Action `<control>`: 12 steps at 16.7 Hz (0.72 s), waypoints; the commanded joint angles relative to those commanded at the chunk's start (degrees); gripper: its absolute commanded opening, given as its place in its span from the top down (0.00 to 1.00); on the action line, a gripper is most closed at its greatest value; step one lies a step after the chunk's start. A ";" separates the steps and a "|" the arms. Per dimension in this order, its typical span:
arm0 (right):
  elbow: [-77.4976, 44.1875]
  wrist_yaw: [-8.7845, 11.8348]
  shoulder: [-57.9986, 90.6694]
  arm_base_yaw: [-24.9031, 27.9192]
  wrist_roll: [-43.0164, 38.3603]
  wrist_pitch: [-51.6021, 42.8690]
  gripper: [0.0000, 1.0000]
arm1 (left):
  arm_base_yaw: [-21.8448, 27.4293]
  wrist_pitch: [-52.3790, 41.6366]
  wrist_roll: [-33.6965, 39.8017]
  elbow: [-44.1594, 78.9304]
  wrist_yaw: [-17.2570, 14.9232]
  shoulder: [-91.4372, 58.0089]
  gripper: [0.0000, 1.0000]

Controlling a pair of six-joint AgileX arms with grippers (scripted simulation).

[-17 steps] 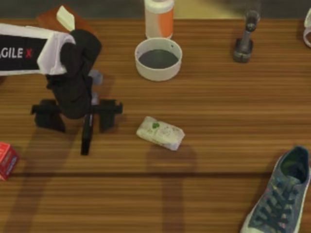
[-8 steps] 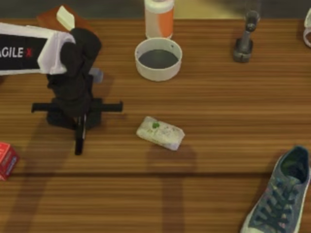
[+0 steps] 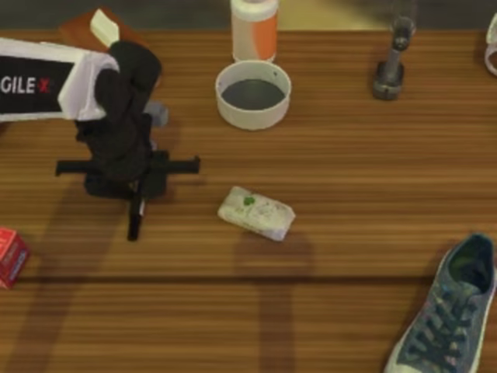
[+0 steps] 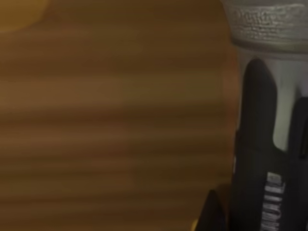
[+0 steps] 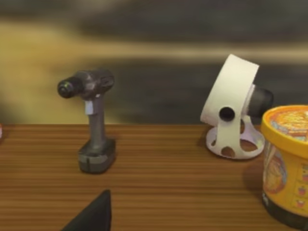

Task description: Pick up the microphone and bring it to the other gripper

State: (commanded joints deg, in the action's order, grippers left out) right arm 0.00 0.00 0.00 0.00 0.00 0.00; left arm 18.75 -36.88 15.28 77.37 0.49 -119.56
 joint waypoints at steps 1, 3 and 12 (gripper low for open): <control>0.00 0.00 0.00 0.00 0.00 0.00 0.00 | -0.05 2.43 -0.48 -0.49 -0.94 0.40 1.00; 0.00 0.00 0.00 0.00 0.00 0.00 0.00 | -0.22 8.78 -1.69 -1.88 -3.36 1.49 1.00; 0.00 0.00 0.00 0.00 0.00 0.00 0.00 | -1.72 50.55 -9.61 -13.87 -19.00 10.37 1.00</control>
State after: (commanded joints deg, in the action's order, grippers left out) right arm 0.00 0.00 0.00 0.00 0.00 0.00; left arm 17.03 13.67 5.67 63.50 -18.51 -109.19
